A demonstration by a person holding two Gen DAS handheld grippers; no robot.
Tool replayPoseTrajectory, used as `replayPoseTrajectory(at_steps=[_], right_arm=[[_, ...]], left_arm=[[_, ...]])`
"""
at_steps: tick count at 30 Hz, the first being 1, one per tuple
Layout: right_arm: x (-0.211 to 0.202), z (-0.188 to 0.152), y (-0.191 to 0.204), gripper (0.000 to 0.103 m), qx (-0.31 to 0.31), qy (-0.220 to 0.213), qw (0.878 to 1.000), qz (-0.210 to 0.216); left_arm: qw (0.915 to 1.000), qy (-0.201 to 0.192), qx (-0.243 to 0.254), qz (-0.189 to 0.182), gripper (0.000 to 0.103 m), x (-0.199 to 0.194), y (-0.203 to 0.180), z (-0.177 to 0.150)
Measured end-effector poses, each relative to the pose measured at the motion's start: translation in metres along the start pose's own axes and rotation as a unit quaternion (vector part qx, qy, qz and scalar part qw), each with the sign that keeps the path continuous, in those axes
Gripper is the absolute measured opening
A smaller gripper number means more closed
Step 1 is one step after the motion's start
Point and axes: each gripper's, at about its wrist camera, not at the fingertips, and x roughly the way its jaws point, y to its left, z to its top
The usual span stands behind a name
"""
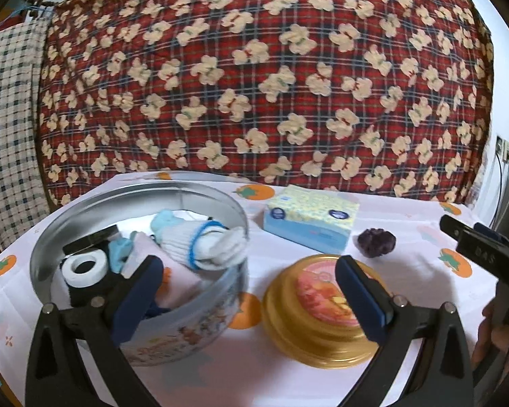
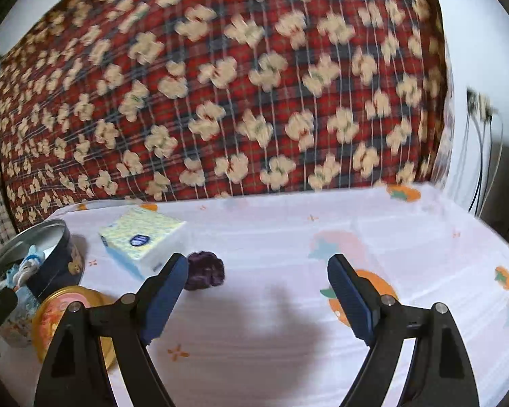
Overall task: Organize soft objects
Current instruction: 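Move both grippers from the tin toward the dark purple scrunchie, then grasp the dark purple scrunchie with the right gripper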
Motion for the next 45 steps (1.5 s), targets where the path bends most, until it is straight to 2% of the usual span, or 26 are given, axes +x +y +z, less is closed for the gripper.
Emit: replayPoseTrajectory(at_steps=[4,7,13,17,20,22,24,25,26,27,28,30,32,38,41,45], right_arm=[[0.021,0.002,-0.008,0.086,0.017,0.042,0.999,0.016],[0.030,0.003,-0.005,0.086,0.011,0.057,0.998,0.031],[0.049,0.010,0.016,0.086,-0.054,0.067,0.995,0.053],[0.074,0.017,0.037,0.086,-0.081,0.084,0.991,0.059],[0.095,0.012,0.059,0.086,-0.132,0.112,0.984,0.039],[0.103,0.009,0.064,0.079,-0.146,0.134,0.979,0.042],[0.111,0.008,0.065,0.079,-0.148,0.155,0.976,0.046],[0.113,0.008,0.064,0.074,-0.146,0.163,0.974,0.049],[0.115,0.007,0.064,0.061,-0.145,0.170,0.973,0.054],[0.119,0.006,0.064,0.054,-0.144,0.180,0.971,0.061],[0.122,0.005,0.065,0.049,-0.143,0.189,0.969,0.068],[0.125,0.004,0.063,0.047,-0.137,0.199,0.967,0.080],[0.124,0.003,0.060,0.042,-0.133,0.200,0.966,0.090],[0.112,0.007,0.040,0.040,-0.098,0.194,0.969,0.115],[0.102,0.018,0.025,0.040,-0.055,0.171,0.975,0.133],[0.091,0.027,0.015,0.040,-0.033,0.141,0.981,0.126]], left_arm=[[0.9999,0.009,0.010,-0.008,0.103,0.003,-0.011,0.000],[0.9997,0.010,0.016,-0.015,0.102,0.003,-0.014,0.000],[0.9990,0.018,0.008,-0.041,0.102,-0.002,-0.007,-0.003],[0.9991,0.016,0.003,-0.040,0.103,-0.006,-0.004,-0.004],[0.9989,0.029,0.015,-0.034,0.102,0.001,-0.010,-0.004],[0.9987,0.034,0.024,-0.031,0.102,0.003,-0.014,-0.004],[0.9986,0.034,0.032,-0.027,0.102,0.003,-0.018,-0.004],[0.9985,0.033,0.036,-0.025,0.102,0.003,-0.021,-0.004],[0.9984,0.032,0.039,-0.024,0.102,0.003,-0.023,-0.005],[0.9983,0.033,0.043,-0.023,0.102,0.004,-0.026,-0.005],[0.9981,0.033,0.047,-0.021,0.102,0.004,-0.029,-0.005],[0.9978,0.034,0.055,-0.017,0.102,0.004,-0.034,-0.005],[0.9975,0.033,0.061,-0.014,0.102,0.004,-0.037,-0.005],[0.9981,0.020,0.056,-0.020,0.102,-0.004,-0.035,-0.005],[0.9978,0.013,0.057,-0.030,0.102,-0.009,-0.035,-0.006],[0.9971,0.006,0.067,-0.036,0.102,-0.012,-0.040,-0.007]])
